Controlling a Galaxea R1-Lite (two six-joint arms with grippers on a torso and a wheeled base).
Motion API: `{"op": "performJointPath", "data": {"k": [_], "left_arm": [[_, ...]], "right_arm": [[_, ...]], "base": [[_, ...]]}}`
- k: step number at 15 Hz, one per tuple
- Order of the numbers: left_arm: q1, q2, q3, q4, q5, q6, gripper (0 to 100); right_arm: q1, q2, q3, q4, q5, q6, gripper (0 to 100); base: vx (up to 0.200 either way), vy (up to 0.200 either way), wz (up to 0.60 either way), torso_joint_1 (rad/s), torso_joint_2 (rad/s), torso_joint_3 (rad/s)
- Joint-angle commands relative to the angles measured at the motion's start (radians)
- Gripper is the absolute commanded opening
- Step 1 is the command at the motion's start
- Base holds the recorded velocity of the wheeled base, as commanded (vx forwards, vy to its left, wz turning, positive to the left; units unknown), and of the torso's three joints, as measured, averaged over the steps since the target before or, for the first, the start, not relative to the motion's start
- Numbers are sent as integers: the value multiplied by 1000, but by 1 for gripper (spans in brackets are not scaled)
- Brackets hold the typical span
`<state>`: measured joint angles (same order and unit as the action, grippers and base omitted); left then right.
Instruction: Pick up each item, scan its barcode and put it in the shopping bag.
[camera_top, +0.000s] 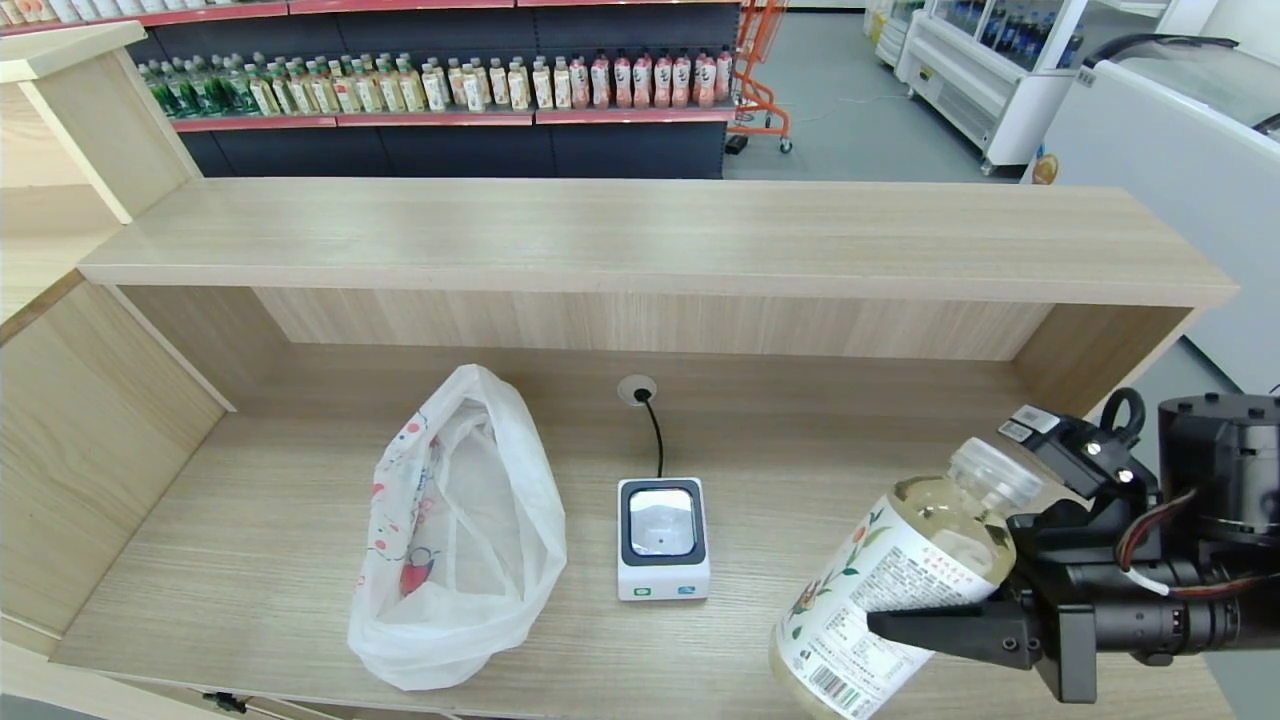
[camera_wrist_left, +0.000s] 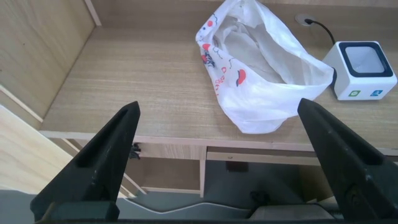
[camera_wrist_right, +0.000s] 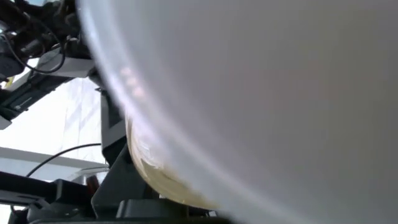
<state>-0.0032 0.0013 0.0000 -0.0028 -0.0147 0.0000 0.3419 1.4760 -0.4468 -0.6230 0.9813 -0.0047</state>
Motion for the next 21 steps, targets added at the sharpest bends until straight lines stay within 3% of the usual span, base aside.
{"op": "performJointPath", "data": {"k": [1, 21], "left_arm": [[0, 0, 0, 0, 1, -2, 100], [0, 0, 0, 0, -1, 0, 100]], "right_arm": [[35, -5, -9, -1, 2, 12, 0], [181, 29, -10, 43, 0, 61, 0]], "base": [[0, 0, 0, 0, 0, 0], [0, 0, 0, 0, 0, 0]]}}
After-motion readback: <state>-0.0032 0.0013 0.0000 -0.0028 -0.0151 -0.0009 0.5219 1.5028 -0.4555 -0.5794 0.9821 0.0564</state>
